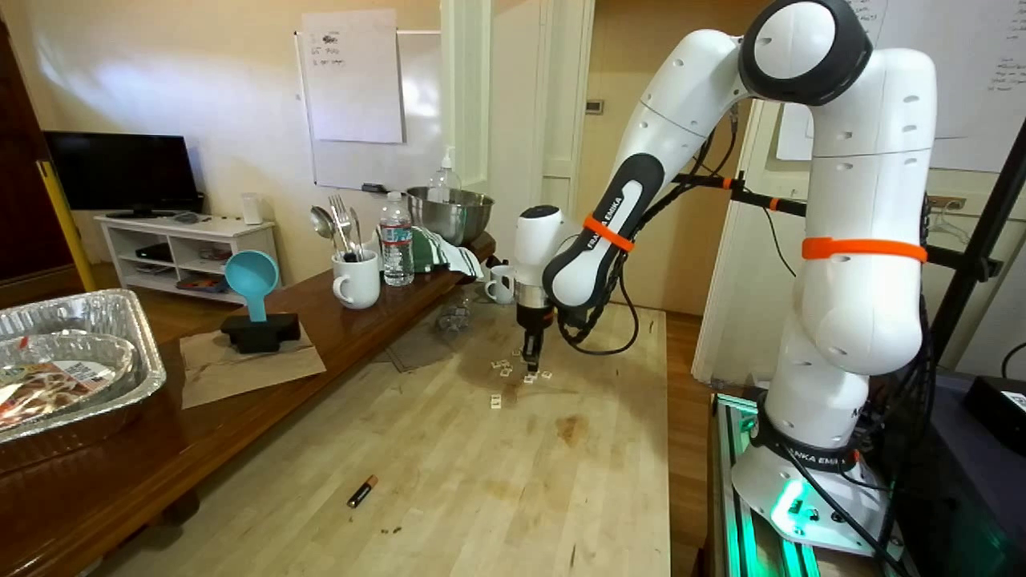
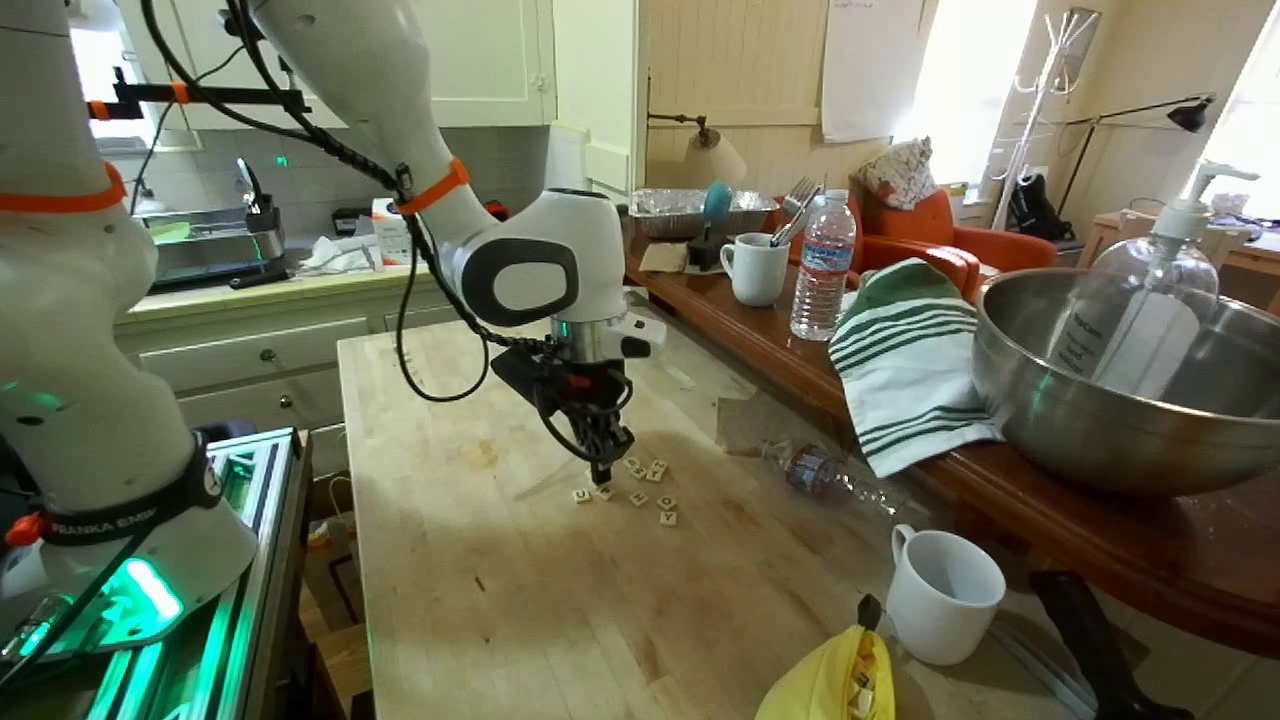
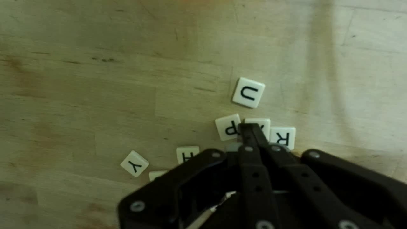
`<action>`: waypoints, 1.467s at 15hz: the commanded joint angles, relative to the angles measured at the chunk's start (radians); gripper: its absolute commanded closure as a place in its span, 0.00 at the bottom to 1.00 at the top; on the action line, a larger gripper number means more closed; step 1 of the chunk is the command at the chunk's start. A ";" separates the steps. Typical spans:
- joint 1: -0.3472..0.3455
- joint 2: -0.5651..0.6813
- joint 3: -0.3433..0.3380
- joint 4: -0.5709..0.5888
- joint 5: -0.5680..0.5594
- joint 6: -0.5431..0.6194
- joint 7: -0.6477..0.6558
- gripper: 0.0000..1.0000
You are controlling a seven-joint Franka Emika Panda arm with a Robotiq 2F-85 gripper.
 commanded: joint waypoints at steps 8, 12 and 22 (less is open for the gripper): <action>-0.009 0.040 0.010 -0.007 0.064 0.054 -0.035 1.00; -0.009 0.066 0.013 0.010 0.098 0.102 -0.032 1.00; 0.008 0.093 0.037 0.035 0.123 0.118 -0.028 1.00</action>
